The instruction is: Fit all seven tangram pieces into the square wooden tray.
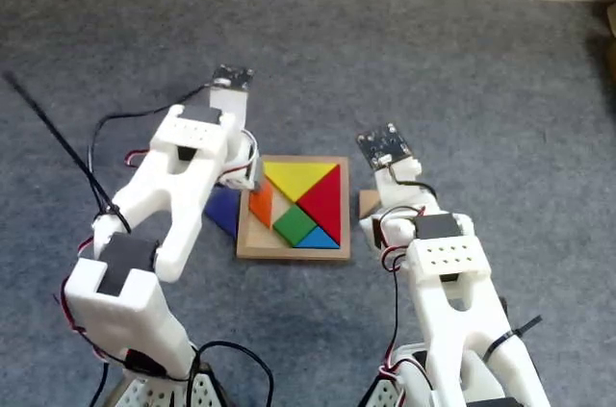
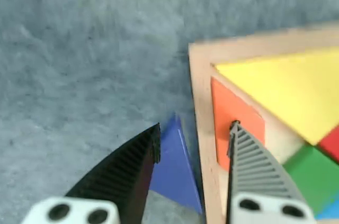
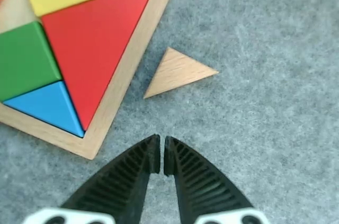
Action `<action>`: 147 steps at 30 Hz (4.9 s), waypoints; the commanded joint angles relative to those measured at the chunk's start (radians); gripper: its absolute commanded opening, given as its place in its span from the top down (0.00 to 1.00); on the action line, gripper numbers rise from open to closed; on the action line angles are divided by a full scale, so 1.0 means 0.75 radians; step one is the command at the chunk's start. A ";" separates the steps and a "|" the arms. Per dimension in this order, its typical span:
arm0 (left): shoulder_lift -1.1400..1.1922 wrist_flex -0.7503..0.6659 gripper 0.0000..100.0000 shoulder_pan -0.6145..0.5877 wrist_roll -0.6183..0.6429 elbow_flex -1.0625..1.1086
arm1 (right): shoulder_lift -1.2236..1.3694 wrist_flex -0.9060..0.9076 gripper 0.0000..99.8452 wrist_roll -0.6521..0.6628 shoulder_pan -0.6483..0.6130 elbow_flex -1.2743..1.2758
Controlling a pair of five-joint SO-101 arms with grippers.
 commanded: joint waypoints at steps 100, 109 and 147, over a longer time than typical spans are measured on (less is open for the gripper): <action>-0.899 -0.278 0.79 -0.465 -0.102 0.875 | 0.623 0.596 0.81 0.444 -0.148 -0.735; -0.899 -0.278 0.79 -0.467 -0.102 0.875 | 0.760 0.594 0.81 0.368 -0.103 -0.733; -0.899 -0.272 0.79 -0.467 -0.102 0.875 | 0.764 0.150 0.81 0.039 -0.154 -0.392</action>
